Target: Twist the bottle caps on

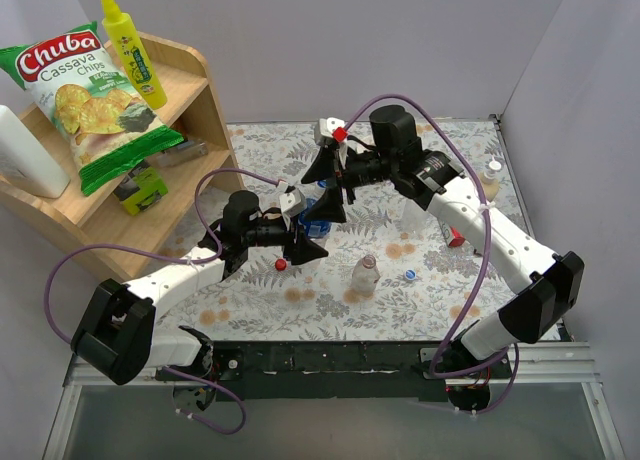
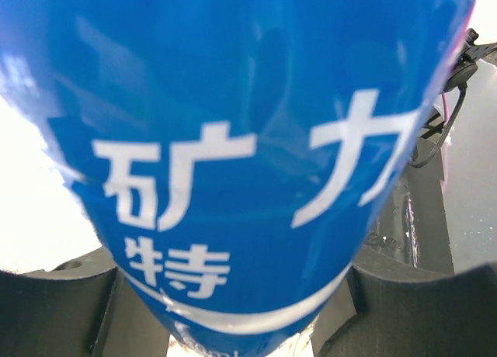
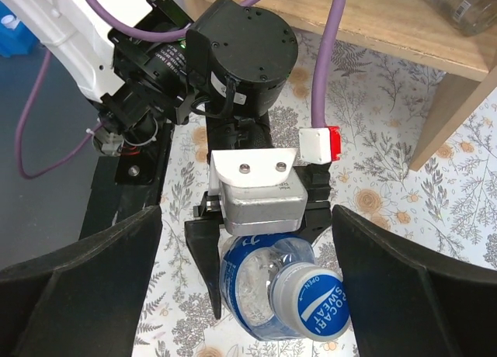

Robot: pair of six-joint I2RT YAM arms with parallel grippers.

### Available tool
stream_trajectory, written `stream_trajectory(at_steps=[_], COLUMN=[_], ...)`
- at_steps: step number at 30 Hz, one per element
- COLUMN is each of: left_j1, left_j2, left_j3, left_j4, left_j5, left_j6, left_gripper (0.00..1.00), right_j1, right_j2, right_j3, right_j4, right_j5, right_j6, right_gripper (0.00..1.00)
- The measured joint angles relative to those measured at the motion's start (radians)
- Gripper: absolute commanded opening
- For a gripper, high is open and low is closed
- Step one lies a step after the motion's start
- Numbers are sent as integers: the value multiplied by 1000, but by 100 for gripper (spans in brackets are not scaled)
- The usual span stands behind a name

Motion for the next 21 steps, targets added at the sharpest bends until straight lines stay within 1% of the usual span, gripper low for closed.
stream_trajectory(at_steps=[9,18,21], left_j1=[-2,-8,-14], left_j2=[0,0,0], left_j3=[0,0,0], left_j4=[0,14,21], left_j5=[-1,-13,-20], left_j6=[-6,-31,-36], left_gripper=[0,0,0], right_j1=[1,1,1], right_j2=[-25,-63,-77], right_j3=[-26,-59,-65], right_j4=[4,-9,-20], right_j5=[27,82,98], right_j6=[-28,-79,-98], right_gripper=[95,91,91])
